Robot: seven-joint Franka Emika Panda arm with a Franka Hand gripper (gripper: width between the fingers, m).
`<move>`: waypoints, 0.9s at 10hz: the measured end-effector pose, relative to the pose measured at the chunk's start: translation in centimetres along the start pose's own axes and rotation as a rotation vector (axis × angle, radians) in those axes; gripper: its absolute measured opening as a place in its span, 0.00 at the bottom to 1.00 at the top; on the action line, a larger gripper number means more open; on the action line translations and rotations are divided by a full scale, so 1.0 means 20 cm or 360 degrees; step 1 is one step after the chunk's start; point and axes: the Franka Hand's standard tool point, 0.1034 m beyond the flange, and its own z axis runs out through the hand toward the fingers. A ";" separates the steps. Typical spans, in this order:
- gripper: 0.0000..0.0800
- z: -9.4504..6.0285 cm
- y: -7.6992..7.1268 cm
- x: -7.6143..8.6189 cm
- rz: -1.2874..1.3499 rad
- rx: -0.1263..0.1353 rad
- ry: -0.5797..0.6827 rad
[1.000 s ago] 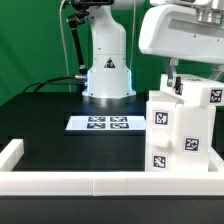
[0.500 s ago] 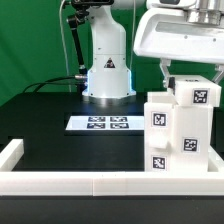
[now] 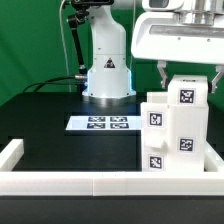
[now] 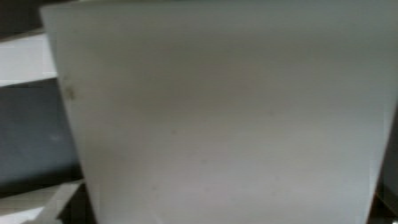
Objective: Assemble cabinet
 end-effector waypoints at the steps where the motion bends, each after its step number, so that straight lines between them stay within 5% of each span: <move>1: 0.71 0.00 0.00 0.00 0.0031 0.0000 -0.0001; 4: 0.75 0.00 0.00 0.00 0.0020 0.0000 -0.0001; 5: 0.94 0.00 -0.01 0.00 0.0018 0.0001 -0.0001; 9: 1.00 -0.09 -0.03 -0.02 -0.0001 0.0003 -0.0014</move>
Offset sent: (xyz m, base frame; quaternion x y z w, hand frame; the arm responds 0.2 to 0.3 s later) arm -0.0022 -0.0016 0.0042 -0.0114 0.0014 0.0086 0.9999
